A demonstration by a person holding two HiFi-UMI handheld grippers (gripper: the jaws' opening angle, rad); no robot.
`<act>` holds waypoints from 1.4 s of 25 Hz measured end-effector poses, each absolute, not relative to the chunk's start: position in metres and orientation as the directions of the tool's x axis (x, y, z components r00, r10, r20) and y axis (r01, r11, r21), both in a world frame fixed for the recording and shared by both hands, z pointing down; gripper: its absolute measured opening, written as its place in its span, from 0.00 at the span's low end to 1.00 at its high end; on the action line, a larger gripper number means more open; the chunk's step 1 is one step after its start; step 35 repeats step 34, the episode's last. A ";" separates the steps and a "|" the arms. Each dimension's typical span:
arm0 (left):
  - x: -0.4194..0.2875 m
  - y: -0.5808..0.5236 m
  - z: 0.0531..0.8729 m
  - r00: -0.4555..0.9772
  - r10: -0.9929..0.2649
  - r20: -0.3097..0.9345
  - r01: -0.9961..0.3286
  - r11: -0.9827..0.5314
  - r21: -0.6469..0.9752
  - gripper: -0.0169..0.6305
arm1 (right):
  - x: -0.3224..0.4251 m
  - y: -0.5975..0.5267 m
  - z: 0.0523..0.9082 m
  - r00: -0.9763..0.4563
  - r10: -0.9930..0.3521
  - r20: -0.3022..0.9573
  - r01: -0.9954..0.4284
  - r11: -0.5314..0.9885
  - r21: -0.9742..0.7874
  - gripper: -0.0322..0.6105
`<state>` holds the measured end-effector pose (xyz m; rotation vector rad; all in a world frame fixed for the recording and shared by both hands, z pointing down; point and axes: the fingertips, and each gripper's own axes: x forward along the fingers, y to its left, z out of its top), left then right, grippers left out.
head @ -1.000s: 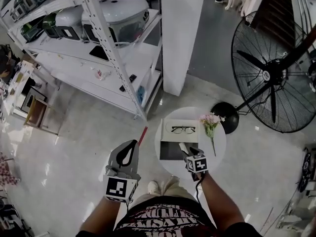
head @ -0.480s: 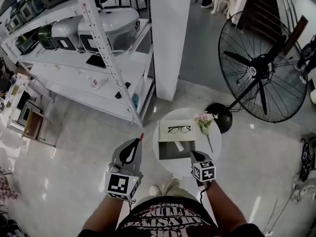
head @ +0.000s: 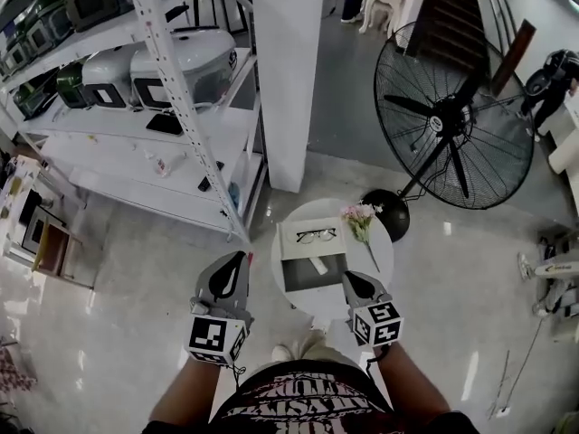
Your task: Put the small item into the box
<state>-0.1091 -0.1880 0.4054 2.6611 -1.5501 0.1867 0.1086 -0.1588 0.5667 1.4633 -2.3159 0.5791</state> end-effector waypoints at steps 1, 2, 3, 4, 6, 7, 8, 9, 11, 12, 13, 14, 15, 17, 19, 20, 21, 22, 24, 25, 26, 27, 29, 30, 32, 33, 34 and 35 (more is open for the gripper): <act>-0.109 -0.185 0.405 0.493 -0.860 0.132 -0.867 -0.498 -0.014 0.03 | 0.107 -0.156 0.557 -0.414 -0.779 0.471 -0.908 0.388 -0.157 0.09; -0.109 -0.182 0.403 0.497 -0.858 0.132 -0.864 -0.503 -0.015 0.03 | 0.106 -0.154 0.547 -0.415 -0.787 0.456 -0.908 0.388 -0.157 0.09; -0.108 -0.179 0.401 0.501 -0.856 0.130 -0.862 -0.507 -0.016 0.03 | 0.104 -0.151 0.537 -0.416 -0.796 0.440 -0.908 0.388 -0.157 0.09; -0.108 -0.176 0.399 0.506 -0.853 0.125 -0.859 -0.512 -0.017 0.03 | 0.103 -0.148 0.527 -0.417 -0.805 0.423 -0.908 0.389 -0.156 0.09; -0.109 -0.171 0.394 0.515 -0.849 0.117 -0.854 -0.520 -0.019 0.03 | 0.100 -0.144 0.507 -0.418 -0.822 0.388 -0.908 0.390 -0.151 0.09; -0.110 -0.170 0.392 0.517 -0.848 0.114 -0.853 -0.522 -0.020 0.03 | 0.098 -0.142 0.496 -0.417 -0.829 0.371 -0.909 0.390 -0.149 0.09; -0.111 -0.168 0.389 0.518 -0.848 0.113 -0.852 -0.523 -0.019 0.03 | 0.098 -0.140 0.486 -0.417 -0.837 0.354 -0.909 0.389 -0.149 0.09; -0.111 -0.167 0.386 0.519 -0.848 0.110 -0.852 -0.524 -0.018 0.03 | 0.098 -0.138 0.475 -0.416 -0.845 0.335 -0.909 0.388 -0.151 0.09; -0.112 -0.164 0.379 0.523 -0.847 0.097 -0.849 -0.527 -0.020 0.03 | 0.099 -0.135 0.452 -0.411 -0.864 0.291 -0.911 0.383 -0.152 0.09; -0.112 -0.163 0.374 0.526 -0.846 0.089 -0.848 -0.530 -0.022 0.03 | 0.100 -0.133 0.440 -0.407 -0.873 0.268 -0.913 0.380 -0.149 0.09; -0.112 -0.161 0.369 0.530 -0.844 0.082 -0.846 -0.533 -0.024 0.03 | 0.102 -0.131 0.429 -0.403 -0.881 0.247 -0.915 0.378 -0.143 0.09; -0.112 -0.158 0.367 0.535 -0.842 0.075 -0.843 -0.538 -0.025 0.03 | 0.103 -0.128 0.418 -0.399 -0.889 0.226 -0.916 0.378 -0.132 0.09; -0.112 -0.155 0.365 0.539 -0.839 0.069 -0.840 -0.542 -0.026 0.03 | 0.104 -0.126 0.407 -0.396 -0.895 0.207 -0.918 0.379 -0.118 0.09; -0.113 -0.151 0.362 0.546 -0.835 0.062 -0.836 -0.548 -0.022 0.03 | 0.104 -0.120 0.389 -0.391 -0.903 0.177 -0.920 0.382 -0.084 0.09; -0.115 -0.147 0.360 0.551 -0.833 0.057 -0.834 -0.552 -0.014 0.03 | 0.104 -0.116 0.377 -0.385 -0.909 0.160 -0.923 0.381 -0.057 0.09; -0.117 -0.146 0.360 0.552 -0.832 0.057 -0.833 -0.553 -0.012 0.03 | 0.104 -0.114 0.373 -0.381 -0.912 0.155 -0.924 0.378 -0.046 0.09; -0.118 -0.144 0.359 0.552 -0.832 0.057 -0.833 -0.554 -0.013 0.03 | 0.103 -0.112 0.370 -0.377 -0.914 0.153 -0.926 0.376 -0.034 0.09; -0.119 -0.143 0.359 0.553 -0.831 0.056 -0.832 -0.555 -0.015 0.03 | 0.102 -0.109 0.368 -0.373 -0.915 0.152 -0.927 0.374 -0.022 0.09; -0.119 -0.141 0.357 0.556 -0.830 0.050 -0.830 -0.557 -0.016 0.03 | 0.100 -0.105 0.366 -0.372 -0.916 0.153 -0.927 0.375 -0.012 0.09; -0.120 -0.140 0.354 0.556 -0.830 0.046 -0.831 -0.557 -0.017 0.03 | 0.099 -0.103 0.365 -0.376 -0.914 0.152 -0.926 0.378 -0.018 0.09; -0.120 -0.139 0.349 0.554 -0.831 0.043 -0.831 -0.555 -0.017 0.03 | 0.098 -0.102 0.364 -0.382 -0.912 0.149 -0.924 0.382 -0.028 0.09; -0.120 -0.138 0.344 0.553 -0.832 0.040 -0.833 -0.554 -0.017 0.03 | 0.097 -0.101 0.363 -0.385 -0.911 0.146 -0.923 0.384 -0.034 0.09; -0.119 -0.137 0.339 0.552 -0.833 0.035 -0.833 -0.553 -0.019 0.03 | 0.097 -0.099 0.362 -0.386 -0.911 0.145 -0.922 0.386 -0.033 0.09; -0.118 -0.136 0.338 0.553 -0.832 0.033 -0.832 -0.554 -0.021 0.03 | 0.097 -0.098 0.362 -0.386 -0.911 0.146 -0.922 0.386 -0.029 0.09; -0.117 -0.134 0.341 0.556 -0.830 0.032 -0.830 -0.557 -0.023 0.03 | 0.097 -0.097 0.362 -0.385 -0.911 0.148 -0.922 0.387 -0.020 0.09; -0.117 -0.133 0.343 0.557 -0.830 0.031 -0.829 -0.558 -0.023 0.03 | 0.097 -0.096 0.362 -0.385 -0.911 0.149 -0.922 0.387 -0.016 0.09; -0.118 -0.132 0.345 0.559 -0.829 0.031 -0.829 -0.559 -0.023 0.03 | 0.097 -0.095 0.362 -0.384 -0.911 0.149 -0.922 0.386 -0.014 0.09; -0.118 -0.132 0.345 0.559 -0.829 0.031 -0.829 -0.559 -0.023 0.03 | 0.097 -0.095 0.362 -0.384 -0.911 0.149 -0.922 0.386 -0.014 0.09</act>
